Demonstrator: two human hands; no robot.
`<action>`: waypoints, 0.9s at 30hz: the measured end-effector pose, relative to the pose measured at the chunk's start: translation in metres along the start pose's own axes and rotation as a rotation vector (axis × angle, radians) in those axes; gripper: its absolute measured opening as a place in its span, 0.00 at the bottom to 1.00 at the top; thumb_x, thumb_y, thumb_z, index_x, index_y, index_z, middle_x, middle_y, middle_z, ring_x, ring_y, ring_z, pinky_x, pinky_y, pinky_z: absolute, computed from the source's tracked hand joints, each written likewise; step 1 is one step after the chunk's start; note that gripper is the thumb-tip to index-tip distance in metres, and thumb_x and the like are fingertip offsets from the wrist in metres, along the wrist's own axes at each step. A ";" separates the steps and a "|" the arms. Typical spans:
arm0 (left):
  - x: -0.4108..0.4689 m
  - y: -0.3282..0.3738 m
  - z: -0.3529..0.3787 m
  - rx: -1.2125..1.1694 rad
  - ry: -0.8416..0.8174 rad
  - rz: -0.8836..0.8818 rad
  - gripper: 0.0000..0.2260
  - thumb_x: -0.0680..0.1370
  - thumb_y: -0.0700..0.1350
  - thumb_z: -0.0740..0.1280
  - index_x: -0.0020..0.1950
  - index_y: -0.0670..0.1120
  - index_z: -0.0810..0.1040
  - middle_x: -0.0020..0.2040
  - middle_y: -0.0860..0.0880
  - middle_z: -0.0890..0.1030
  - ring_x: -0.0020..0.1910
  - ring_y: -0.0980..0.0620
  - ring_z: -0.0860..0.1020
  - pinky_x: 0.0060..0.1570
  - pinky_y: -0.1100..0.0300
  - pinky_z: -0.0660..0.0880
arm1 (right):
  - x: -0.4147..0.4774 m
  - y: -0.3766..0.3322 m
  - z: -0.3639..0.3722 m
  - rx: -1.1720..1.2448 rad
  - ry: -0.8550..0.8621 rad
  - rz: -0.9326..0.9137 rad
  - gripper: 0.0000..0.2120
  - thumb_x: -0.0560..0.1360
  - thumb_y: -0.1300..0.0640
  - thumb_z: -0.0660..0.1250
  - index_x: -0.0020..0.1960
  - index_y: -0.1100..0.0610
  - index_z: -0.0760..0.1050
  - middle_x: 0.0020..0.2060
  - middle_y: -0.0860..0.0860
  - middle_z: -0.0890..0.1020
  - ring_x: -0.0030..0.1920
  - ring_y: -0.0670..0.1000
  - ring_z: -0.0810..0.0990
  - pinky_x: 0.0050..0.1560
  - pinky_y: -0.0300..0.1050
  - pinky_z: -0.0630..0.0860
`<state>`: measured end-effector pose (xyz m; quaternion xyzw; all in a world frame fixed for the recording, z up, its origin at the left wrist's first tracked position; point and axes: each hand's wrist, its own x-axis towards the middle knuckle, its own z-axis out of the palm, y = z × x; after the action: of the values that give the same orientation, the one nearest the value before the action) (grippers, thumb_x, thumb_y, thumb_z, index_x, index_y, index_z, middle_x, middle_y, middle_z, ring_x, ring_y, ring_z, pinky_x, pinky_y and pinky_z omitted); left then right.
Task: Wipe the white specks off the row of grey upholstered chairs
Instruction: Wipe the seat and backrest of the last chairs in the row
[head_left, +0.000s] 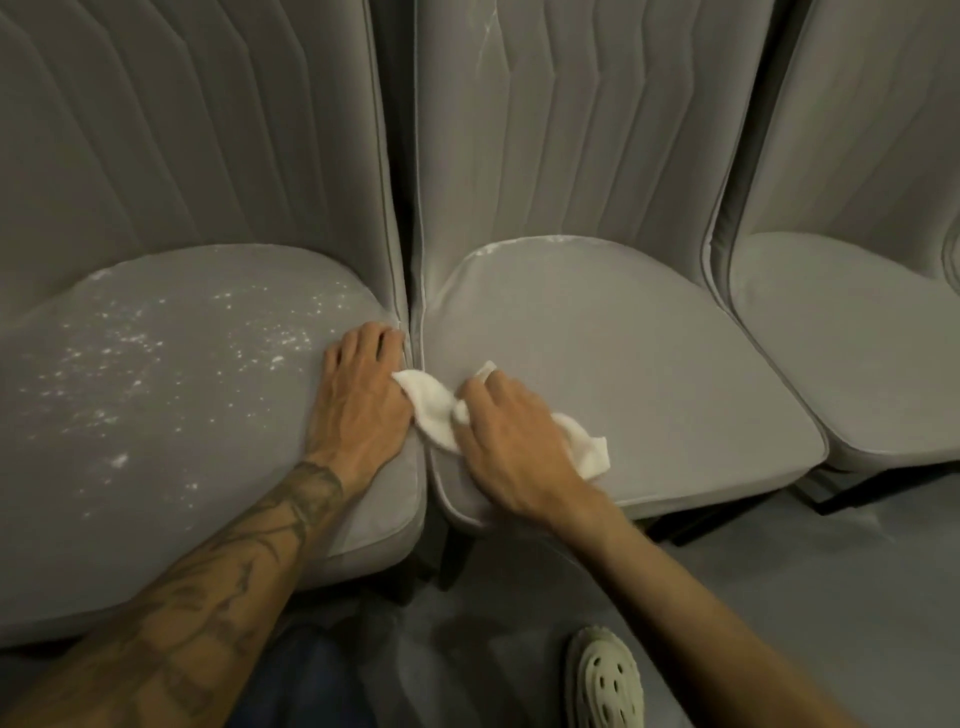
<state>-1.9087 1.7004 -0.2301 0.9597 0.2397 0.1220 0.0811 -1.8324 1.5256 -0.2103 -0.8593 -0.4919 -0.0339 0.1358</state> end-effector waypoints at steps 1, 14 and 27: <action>0.001 0.001 0.002 -0.006 0.019 -0.003 0.21 0.77 0.41 0.65 0.69 0.39 0.74 0.66 0.37 0.75 0.64 0.36 0.73 0.64 0.42 0.68 | -0.016 -0.004 0.003 0.009 -0.006 -0.044 0.13 0.83 0.49 0.54 0.59 0.56 0.70 0.53 0.55 0.74 0.49 0.58 0.72 0.52 0.56 0.69; 0.001 0.002 0.006 -0.002 0.147 0.020 0.14 0.79 0.36 0.61 0.64 0.39 0.75 0.59 0.35 0.76 0.56 0.34 0.74 0.58 0.39 0.69 | -0.069 0.026 0.003 -0.048 0.240 0.371 0.11 0.81 0.52 0.54 0.53 0.57 0.72 0.46 0.56 0.75 0.42 0.59 0.72 0.43 0.56 0.68; 0.000 0.000 0.007 0.035 0.183 0.039 0.12 0.79 0.36 0.64 0.62 0.39 0.74 0.56 0.35 0.75 0.54 0.34 0.73 0.55 0.39 0.67 | -0.095 0.058 -0.005 -0.022 0.369 0.473 0.07 0.81 0.56 0.56 0.50 0.59 0.70 0.44 0.56 0.73 0.41 0.57 0.70 0.43 0.58 0.72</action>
<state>-1.9062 1.6995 -0.2366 0.9504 0.2294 0.2063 0.0395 -1.8313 1.4165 -0.2352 -0.9309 -0.2446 -0.1621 0.2176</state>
